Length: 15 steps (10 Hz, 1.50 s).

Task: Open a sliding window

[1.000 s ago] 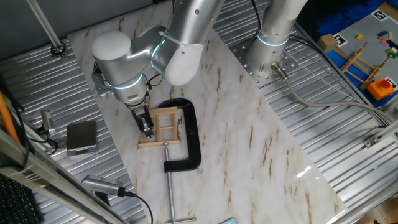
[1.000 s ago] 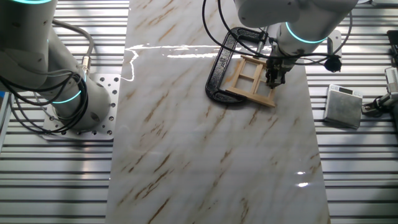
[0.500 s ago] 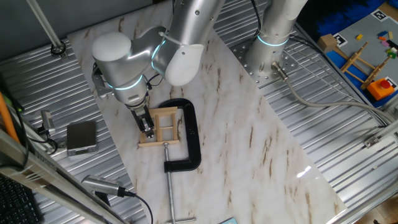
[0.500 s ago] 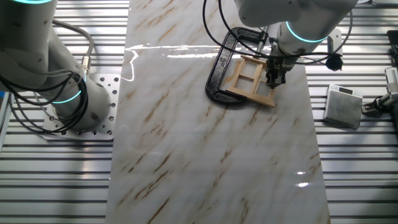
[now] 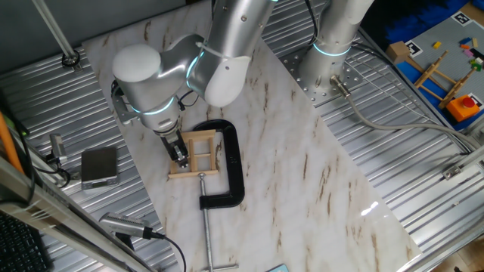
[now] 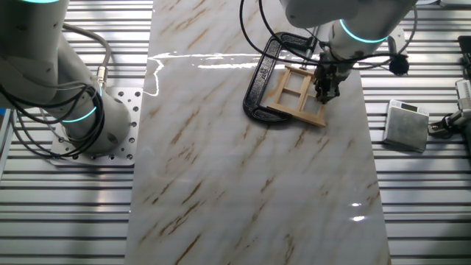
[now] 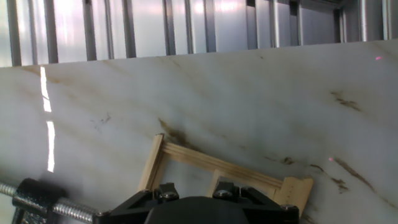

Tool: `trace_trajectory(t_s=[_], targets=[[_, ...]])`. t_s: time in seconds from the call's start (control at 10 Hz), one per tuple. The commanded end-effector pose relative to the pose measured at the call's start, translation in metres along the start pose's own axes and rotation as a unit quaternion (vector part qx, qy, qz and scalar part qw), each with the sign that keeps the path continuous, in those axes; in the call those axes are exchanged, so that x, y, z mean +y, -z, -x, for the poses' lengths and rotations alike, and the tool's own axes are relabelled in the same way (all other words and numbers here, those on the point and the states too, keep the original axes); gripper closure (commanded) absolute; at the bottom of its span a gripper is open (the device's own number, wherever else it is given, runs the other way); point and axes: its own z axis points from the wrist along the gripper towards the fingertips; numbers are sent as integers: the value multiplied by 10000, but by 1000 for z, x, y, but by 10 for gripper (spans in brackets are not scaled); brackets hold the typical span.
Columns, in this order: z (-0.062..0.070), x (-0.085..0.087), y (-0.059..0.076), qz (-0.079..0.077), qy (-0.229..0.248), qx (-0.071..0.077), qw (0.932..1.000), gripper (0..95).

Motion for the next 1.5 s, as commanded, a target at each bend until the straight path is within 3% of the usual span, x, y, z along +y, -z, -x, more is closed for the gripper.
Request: trace_trajectory(t_s=[0.1, 0.5, 0.9, 1.5], targets=[[0, 1, 1, 69, 67, 20, 10000, 570], [-4, -3, 5, 82, -190, 21, 9998, 570], [-2, -2, 2, 290, -906, -4, 9955, 570], [0, -1, 1, 437, -1004, 24, 9940, 570]])
